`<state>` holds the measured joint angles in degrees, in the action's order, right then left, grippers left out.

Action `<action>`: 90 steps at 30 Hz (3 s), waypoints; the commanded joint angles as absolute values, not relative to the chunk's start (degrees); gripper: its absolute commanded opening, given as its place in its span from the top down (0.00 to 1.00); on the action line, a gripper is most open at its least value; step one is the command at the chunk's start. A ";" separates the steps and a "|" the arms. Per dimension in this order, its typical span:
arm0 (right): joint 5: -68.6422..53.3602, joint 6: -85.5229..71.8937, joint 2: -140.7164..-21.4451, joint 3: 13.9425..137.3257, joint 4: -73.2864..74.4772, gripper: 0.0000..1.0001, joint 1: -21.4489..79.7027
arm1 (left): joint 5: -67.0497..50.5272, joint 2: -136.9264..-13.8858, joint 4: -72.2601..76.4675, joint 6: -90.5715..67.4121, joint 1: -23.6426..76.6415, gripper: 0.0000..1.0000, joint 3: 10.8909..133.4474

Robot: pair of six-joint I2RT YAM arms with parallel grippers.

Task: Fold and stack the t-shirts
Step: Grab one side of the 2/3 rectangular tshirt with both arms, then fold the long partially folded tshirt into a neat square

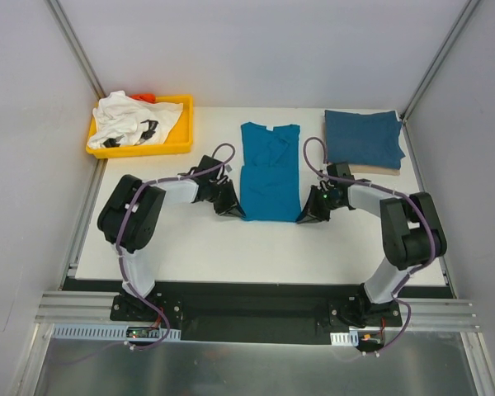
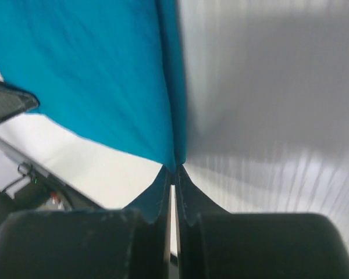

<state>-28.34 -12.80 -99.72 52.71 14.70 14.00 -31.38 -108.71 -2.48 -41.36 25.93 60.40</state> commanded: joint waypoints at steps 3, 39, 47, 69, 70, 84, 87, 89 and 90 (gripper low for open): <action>-37.61 -9.41 -83.95 45.27 25.44 0.99 17.05 | -31.02 -91.61 -4.39 -43.76 26.89 1.00 47.41; -56.16 -2.99 -63.18 53.79 46.59 0.99 25.93 | -24.43 -67.05 -35.16 -39.20 33.49 1.00 60.37; -59.06 -2.02 -65.83 54.05 45.53 0.99 20.49 | -23.21 -74.17 -35.07 -36.47 33.14 1.00 66.53; -54.06 0.18 -75.76 59.76 48.43 0.99 6.51 | -26.63 -94.39 -33.75 -32.52 28.48 1.00 81.65; -53.53 0.18 -76.72 60.03 47.56 0.99 6.24 | -26.63 -94.92 -33.58 -32.52 28.13 1.00 82.09; -42.71 -7.03 -90.61 64.95 40.44 0.99 5.36 | -22.94 -109.59 -30.59 -31.99 27.33 1.00 90.43; -41.58 -8.78 -93.60 65.91 38.76 0.99 5.36 | -22.41 -112.75 -30.50 -31.73 27.33 1.00 92.54; -40.70 -9.31 -95.70 66.53 38.23 0.99 5.36 | -22.50 -115.13 -30.50 -31.47 27.25 1.00 94.39; -40.43 -9.84 -96.23 66.88 38.15 0.99 5.27 | -22.67 -115.83 -30.41 -31.46 27.07 1.00 94.92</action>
<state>-43.05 -7.11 -94.04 63.75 40.10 5.72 -24.60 -113.45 -31.35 -33.34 28.01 90.74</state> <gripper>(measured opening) 0.021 0.010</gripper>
